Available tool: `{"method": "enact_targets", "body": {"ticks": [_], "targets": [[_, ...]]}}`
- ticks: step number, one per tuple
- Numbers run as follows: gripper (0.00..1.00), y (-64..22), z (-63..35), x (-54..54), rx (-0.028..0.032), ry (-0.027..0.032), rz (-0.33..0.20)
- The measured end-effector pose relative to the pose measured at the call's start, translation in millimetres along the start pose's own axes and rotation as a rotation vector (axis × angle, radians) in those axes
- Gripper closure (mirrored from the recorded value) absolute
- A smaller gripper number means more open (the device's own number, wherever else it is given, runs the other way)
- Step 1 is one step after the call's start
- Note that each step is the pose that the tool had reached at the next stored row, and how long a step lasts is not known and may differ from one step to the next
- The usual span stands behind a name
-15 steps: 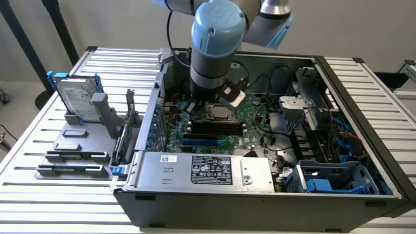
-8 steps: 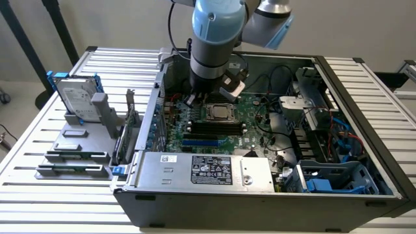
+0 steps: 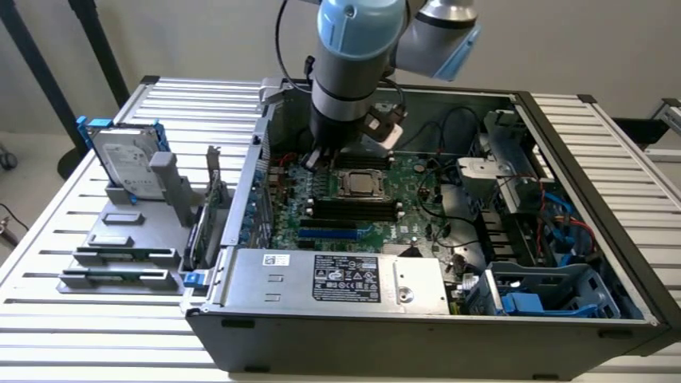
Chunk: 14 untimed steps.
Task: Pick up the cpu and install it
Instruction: 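Install the first cpu locking lever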
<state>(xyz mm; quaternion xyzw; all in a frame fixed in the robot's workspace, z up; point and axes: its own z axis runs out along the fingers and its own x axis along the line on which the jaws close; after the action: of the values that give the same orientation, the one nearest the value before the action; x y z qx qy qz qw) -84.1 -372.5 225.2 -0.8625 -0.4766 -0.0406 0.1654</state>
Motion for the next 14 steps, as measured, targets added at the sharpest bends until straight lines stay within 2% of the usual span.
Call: {"method": "enact_targets", "body": {"ticks": [7, 8, 14], "targets": [[0.89, -1.1, -3.8, 1.2, 0.0228, -0.0268, -0.099], [0.89, -1.2, -3.8, 1.2, 0.0244, -0.0285, -0.106], [0.89, -1.1, -3.8, 1.2, 0.0246, -0.0285, -0.106]]}}
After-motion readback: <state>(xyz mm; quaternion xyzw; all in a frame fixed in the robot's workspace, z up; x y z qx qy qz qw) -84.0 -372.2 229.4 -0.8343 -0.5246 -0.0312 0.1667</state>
